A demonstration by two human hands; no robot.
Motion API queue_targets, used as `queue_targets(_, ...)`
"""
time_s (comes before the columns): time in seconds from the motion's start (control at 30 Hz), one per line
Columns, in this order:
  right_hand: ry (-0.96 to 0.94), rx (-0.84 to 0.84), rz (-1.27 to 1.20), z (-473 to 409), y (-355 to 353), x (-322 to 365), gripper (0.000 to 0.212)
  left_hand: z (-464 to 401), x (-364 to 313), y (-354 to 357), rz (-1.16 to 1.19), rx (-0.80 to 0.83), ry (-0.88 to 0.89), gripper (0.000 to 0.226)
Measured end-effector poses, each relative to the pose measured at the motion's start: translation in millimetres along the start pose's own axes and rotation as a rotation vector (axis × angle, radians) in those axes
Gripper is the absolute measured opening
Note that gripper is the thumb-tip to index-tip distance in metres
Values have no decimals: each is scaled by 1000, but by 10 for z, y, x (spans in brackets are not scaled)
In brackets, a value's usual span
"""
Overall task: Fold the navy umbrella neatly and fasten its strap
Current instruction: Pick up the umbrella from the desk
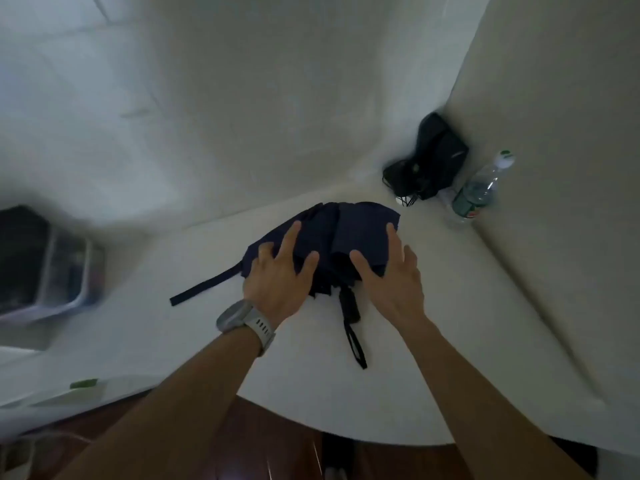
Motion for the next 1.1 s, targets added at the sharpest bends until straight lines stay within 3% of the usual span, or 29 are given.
queue_targets(0.17,157,112,-78,-927,314,-122,103,-489,244,659,265,100,-295,92)
queue_targets(0.33,114,113,103,-1255,609,-109,101,-675,363,1035,326,90,-348,95)
queue_targets(0.47,26,183,-87,-1248,745,28,83,-842,284,1094,367,18,-293,94)
queue_targets(0.6,10,224,-233,-1234,876,69,57,-949,202,1214,698,-27,-297,79)
queue_targets(0.7,54,294,-482,-1131,906,85,26,-924,234,1255,918,-55,-331,73)
queue_targets(0.93,73,315,-869,-621,646,40,65,-675,90,752,1155,-53,-238,60)
queue_targets(1.1,-29,193,-952,-18,73,393,54,-404,-192,253,1297,8,-227,59)
Point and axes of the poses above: each hand's wrist, its own z-axis away from the middle knuckle, its own y-axis out of the palm, x = y × z, the point moved 9 cm from there along -z, towards the middle knuckle, and after that the axes turned 14 degrees about y, right-handed, at the moved point
